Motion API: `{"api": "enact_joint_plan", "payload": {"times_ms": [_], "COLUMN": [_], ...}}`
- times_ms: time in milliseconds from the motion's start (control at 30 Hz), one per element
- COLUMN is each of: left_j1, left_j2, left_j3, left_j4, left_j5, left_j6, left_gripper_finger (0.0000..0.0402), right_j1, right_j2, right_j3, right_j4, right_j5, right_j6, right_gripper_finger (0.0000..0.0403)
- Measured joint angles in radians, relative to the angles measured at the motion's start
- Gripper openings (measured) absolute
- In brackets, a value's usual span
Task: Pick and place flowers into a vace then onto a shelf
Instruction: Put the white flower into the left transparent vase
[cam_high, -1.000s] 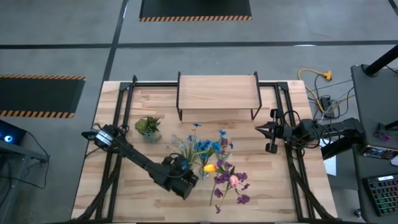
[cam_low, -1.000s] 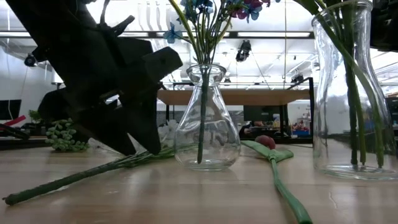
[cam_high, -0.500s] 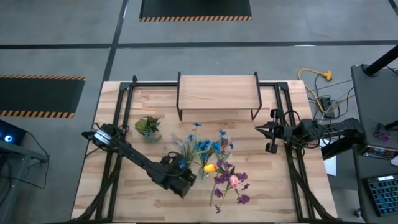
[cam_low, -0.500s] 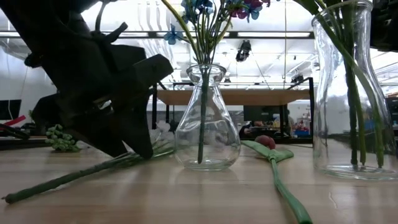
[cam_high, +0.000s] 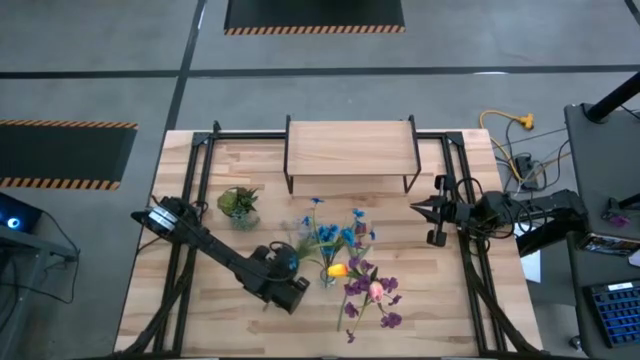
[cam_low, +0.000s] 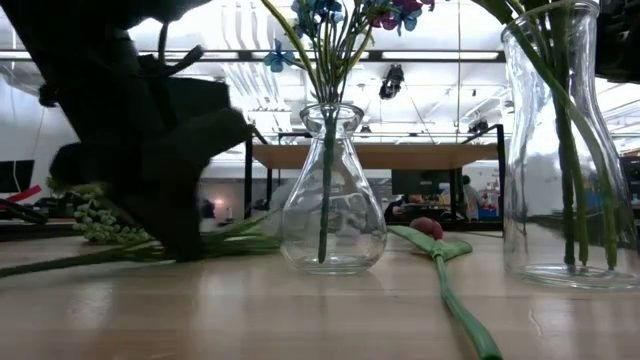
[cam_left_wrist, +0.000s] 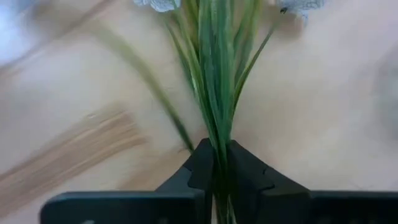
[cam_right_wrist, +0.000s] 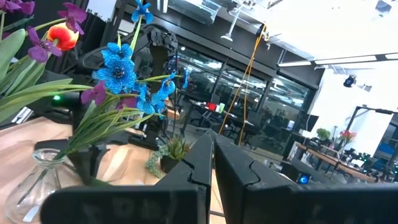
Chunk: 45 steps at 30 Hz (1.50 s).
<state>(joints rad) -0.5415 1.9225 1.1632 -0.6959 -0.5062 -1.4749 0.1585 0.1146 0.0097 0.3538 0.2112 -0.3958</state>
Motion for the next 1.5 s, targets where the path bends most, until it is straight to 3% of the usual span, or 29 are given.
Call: {"api": "enact_joint_plan", "payload": {"times_ms": [300,533,900,1133,1500], "left_j1": [-0.003,-0.003,-0.011,-0.049,-0.137], "left_j2": [-0.097,-0.206,-0.321,-0.343,-0.343], "left_j3": [-0.005,-0.006,-0.006,-0.006,-0.006], "left_j4": [-0.166,-0.218,-0.24,-0.239,-0.231], "left_j5": [0.012,-0.047,-0.323,-0.578,-0.868], "left_j6": [-0.001,0.007,0.026,-0.032,-0.028], "left_gripper_finger": [0.0012,0.0012,0.0012,0.0012,0.0012], "right_j1": [0.0,0.0,0.0,0.0,0.0], "right_j2": [0.0,0.0,0.0,0.0,0.0], "right_j3": [0.0,0.0,0.0,0.0,0.0], "right_j4": [0.0,0.0,0.0,0.0,0.0], "right_j5": [0.0,0.0,0.0,0.0,0.0], "right_j6": [0.0,0.0,0.0,0.0,0.0], "right_gripper_finger": [0.0009,0.0009,0.0009,0.0009,0.0009]}}
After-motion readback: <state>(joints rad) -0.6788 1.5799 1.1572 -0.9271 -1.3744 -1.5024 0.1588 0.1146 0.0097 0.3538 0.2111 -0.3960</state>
